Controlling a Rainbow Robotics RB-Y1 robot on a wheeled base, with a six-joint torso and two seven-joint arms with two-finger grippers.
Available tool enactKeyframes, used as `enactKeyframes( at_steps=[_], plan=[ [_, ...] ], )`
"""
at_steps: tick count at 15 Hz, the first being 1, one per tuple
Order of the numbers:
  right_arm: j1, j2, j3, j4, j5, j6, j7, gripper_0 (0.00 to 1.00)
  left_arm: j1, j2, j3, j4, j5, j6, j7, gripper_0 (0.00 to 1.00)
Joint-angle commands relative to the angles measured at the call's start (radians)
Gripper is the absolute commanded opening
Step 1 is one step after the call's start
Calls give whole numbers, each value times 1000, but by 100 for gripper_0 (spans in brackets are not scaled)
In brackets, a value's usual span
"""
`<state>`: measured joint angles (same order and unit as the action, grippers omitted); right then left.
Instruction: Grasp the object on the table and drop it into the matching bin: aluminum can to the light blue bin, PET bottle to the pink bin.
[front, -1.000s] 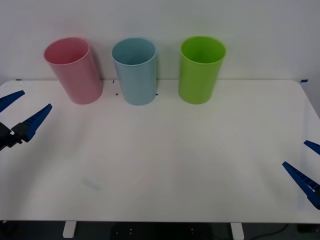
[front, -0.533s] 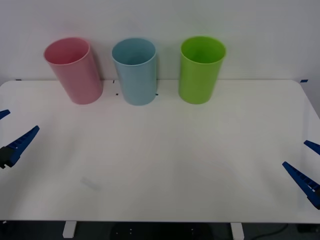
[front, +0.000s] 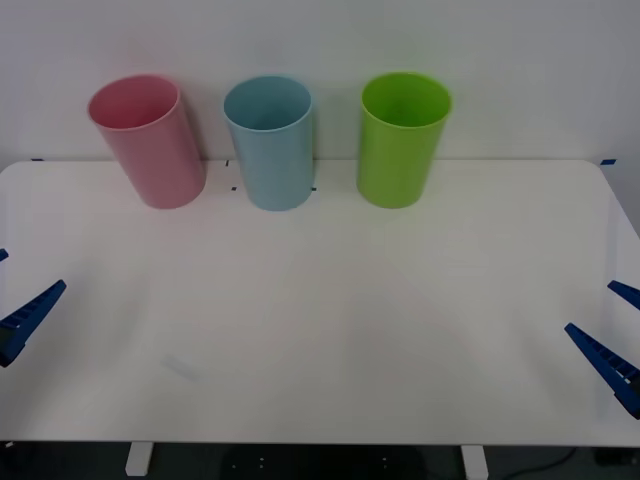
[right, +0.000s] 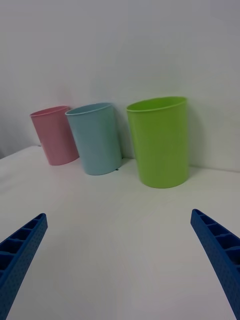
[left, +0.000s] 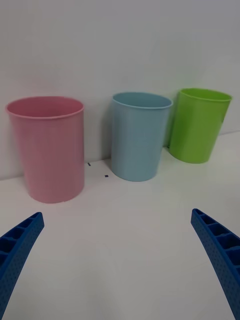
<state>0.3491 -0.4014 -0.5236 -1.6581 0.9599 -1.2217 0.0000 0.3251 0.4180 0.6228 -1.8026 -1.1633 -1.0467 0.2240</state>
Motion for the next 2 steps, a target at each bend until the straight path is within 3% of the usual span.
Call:
enactKeyframes(
  at_steps=[1, 2],
  plan=[
    [0, 0, 0, 0, 0, 0, 0, 100, 5, -1, 0, 0, 1, 5, 0, 100],
    [0, 0, 0, 0, 0, 0, 0, 100, 5, -1, 0, 0, 1, 5, 0, 100]
  ],
)
